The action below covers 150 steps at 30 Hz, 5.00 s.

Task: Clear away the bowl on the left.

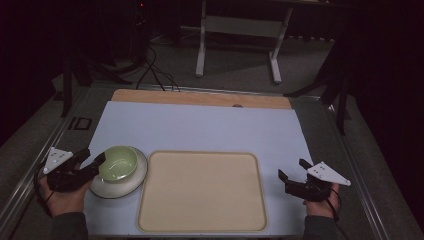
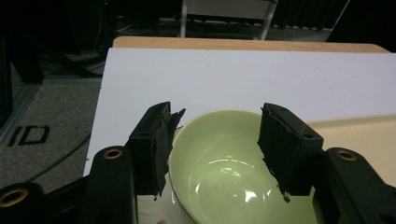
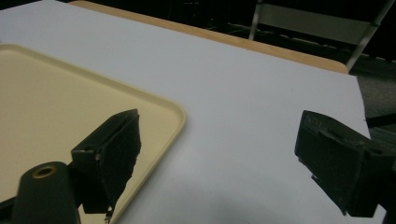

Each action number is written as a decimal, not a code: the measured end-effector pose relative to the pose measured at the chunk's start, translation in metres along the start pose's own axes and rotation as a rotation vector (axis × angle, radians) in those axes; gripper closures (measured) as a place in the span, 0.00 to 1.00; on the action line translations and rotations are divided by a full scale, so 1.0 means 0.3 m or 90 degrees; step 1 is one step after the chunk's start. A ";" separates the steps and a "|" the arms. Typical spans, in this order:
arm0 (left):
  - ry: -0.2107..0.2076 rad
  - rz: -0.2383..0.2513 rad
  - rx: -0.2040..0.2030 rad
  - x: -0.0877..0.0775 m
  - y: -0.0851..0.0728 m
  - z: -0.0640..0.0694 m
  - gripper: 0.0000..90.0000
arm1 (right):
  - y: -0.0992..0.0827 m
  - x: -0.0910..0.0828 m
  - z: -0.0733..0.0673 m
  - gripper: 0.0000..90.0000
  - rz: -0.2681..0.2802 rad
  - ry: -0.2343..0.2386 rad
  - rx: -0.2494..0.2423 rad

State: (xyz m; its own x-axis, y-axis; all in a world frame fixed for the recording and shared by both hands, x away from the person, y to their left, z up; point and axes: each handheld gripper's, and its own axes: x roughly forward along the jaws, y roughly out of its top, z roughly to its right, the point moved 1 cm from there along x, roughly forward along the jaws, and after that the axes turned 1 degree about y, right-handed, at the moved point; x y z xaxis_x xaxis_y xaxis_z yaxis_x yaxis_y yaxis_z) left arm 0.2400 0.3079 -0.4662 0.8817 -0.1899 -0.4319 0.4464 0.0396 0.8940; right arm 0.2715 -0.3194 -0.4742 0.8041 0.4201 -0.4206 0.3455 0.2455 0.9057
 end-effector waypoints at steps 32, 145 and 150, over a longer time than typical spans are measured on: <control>0.069 -0.097 -0.050 0.104 -0.021 -0.055 0.49 | 0.004 -0.005 0.000 0.15 0.018 -0.012 -0.015; -0.187 -0.164 -0.305 0.181 -0.021 -0.132 0.92 | 0.013 -0.012 -0.001 0.16 0.032 -0.016 -0.016; -0.191 -0.151 -0.306 0.168 -0.003 -0.115 0.92 | 0.013 -0.012 0.000 0.16 0.033 -0.015 -0.017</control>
State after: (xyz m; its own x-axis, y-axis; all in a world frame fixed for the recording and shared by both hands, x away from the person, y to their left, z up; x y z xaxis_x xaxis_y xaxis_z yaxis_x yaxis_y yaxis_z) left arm 0.2894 0.3321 -0.4928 0.6995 -0.5126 -0.4980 0.7059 0.3869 0.5932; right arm 0.2700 -0.3200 -0.4692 0.8319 0.4122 -0.3716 0.2908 0.2467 0.9244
